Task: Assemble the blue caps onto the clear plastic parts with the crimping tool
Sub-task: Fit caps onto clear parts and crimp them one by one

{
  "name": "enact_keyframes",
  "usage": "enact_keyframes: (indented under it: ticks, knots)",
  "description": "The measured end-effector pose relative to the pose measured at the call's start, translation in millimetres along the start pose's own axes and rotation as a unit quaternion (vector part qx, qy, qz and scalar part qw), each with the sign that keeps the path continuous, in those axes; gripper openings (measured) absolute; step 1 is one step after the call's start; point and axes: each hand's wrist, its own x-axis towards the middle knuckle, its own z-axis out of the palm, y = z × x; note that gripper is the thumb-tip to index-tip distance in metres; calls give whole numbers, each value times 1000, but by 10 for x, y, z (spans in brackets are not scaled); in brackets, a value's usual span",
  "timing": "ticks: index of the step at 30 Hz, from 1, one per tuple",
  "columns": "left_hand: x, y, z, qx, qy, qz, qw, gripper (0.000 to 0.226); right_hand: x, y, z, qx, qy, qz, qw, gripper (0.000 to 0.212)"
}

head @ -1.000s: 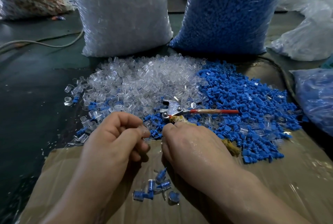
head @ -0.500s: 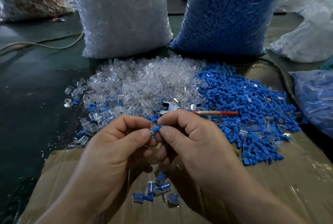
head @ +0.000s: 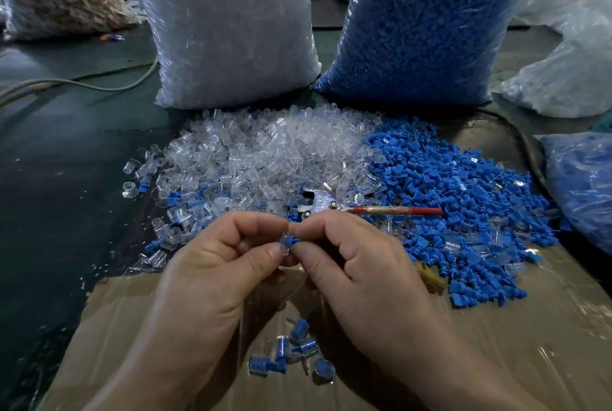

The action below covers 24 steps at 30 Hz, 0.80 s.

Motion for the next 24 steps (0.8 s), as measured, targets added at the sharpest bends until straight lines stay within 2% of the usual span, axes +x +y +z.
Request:
enact_keyframes:
  ticks: [2, 4, 7, 11, 14, 17, 21, 24]
  knots:
    - [-15, -8, 11, 52, 3, 13, 999, 28, -2, -3, -1, -59, -2, -33, 998, 9]
    - [-33, -15, 24, 99, 24, 22, 995, 39, -3, -10, -12, -97, -9, -50, 994, 13]
    - [-47, -3, 37, 143, 47, 34, 988, 36, -2, -38, -11, -117, -15, -58, 991, 23]
    - [-52, 7, 21, 118, 23, 23, 992, 19, -15, -44, -1, -138, 2, -66, 988, 20]
    - [-56, 7, 26, 152, -8, 30, 988, 23, -16, -41, 14, -168, -7, -74, 983, 21]
    - [-33, -40, 38, 150, 14, 32, 988, 22, -20, -52, 22, -192, -14, -94, 977, 17]
    - [-32, -58, 21, 141, 35, 34, 989, 24, -15, -48, 2, -199, -37, -123, 971, 31]
    - [-35, -61, 39, 94, 57, 20, 994, 25, 54, 44, -92, -295, -13, -65, 953, 45]
